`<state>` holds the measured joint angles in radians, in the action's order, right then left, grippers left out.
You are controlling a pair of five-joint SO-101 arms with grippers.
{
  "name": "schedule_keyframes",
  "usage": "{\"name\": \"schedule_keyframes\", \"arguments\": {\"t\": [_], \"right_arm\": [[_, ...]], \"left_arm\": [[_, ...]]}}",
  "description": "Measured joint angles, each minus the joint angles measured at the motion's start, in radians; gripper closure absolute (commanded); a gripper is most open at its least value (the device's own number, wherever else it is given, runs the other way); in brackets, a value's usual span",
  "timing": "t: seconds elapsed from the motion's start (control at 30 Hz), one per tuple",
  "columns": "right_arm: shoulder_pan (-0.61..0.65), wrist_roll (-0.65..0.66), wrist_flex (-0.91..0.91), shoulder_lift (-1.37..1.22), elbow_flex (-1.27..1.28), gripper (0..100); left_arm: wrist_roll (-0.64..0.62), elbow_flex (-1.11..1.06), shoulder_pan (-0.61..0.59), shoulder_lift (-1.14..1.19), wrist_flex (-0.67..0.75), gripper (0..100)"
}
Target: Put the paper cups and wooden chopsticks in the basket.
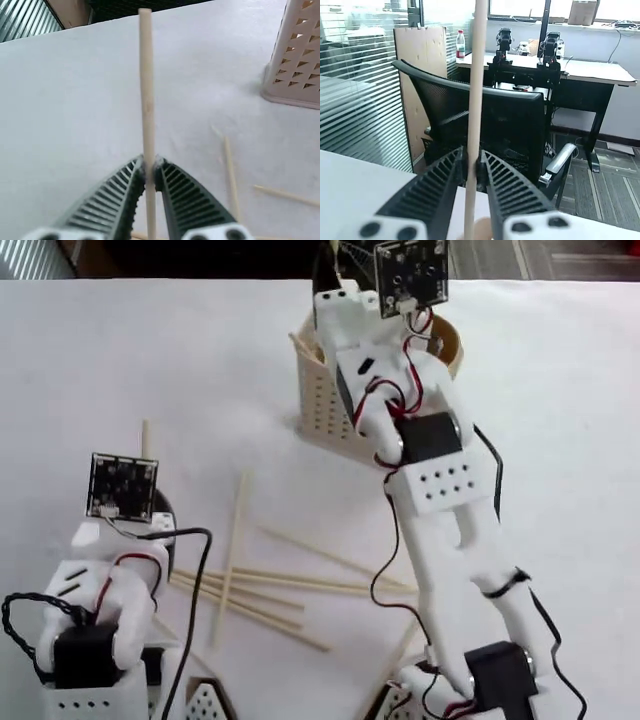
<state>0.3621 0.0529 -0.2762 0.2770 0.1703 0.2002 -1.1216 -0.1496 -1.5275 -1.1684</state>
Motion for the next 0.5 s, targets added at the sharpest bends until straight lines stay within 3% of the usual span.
{"name": "schedule_keyframes", "arguments": {"t": [0.07, 0.23, 0.33, 0.43, 0.5], "right_arm": [[0.002, 0.0, 0.017, -0.012, 0.037, 95.3], [0.005, 0.0, -0.031, -0.014, 0.054, 77.7], [0.003, 0.0, -0.1, -0.005, 0.054, 83.3], [0.003, 0.0, -0.19, 0.037, 0.009, 97.0], [0.003, 0.0, -0.232, 0.083, -0.018, 97.1]], "left_arm": [[0.0, -0.012, 0.0, -0.006, 0.0, 98], [0.0, -0.028, 0.0, -0.003, 0.0, 98], [0.0, -0.028, 0.0, -0.005, 0.0, 98], [0.0, -0.028, 0.0, -0.003, 0.0, 98], [0.0, -0.028, 0.0, -0.003, 0.0, 98]]}}
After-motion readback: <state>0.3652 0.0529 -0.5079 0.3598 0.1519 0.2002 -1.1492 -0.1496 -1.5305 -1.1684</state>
